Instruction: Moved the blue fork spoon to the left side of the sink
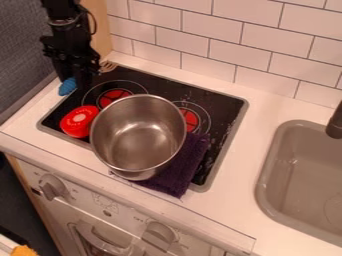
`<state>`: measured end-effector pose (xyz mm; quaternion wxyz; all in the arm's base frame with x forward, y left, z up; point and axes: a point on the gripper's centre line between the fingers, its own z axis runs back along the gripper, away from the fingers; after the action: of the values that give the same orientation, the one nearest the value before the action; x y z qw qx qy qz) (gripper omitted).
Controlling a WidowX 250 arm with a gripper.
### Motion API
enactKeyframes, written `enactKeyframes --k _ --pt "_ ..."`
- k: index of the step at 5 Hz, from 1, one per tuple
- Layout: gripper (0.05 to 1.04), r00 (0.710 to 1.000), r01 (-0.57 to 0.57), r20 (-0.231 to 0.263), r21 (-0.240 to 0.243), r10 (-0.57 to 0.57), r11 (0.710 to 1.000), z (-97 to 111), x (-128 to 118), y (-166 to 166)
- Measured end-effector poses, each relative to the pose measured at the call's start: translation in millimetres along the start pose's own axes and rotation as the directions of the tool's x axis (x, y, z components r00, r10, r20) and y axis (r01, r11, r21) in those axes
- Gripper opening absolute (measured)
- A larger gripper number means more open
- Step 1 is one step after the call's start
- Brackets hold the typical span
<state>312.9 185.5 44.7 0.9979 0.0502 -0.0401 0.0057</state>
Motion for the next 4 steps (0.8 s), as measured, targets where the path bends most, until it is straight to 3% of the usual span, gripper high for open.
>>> enactKeyframes --k 1,3,4 --pt "0.529 0.999 0.025 -0.024 -0.021 -0.025 0.999 -14.4 -5.7 -3.2" --pt "0.997 0.998 0.021 -0.051 -0.051 -0.024 0.998 -24.7 -8.0 -9.8" --pt "1.005 0.997 0.02 -0.072 -0.058 -0.024 0.998 -18.2 -8.6 -16.9"
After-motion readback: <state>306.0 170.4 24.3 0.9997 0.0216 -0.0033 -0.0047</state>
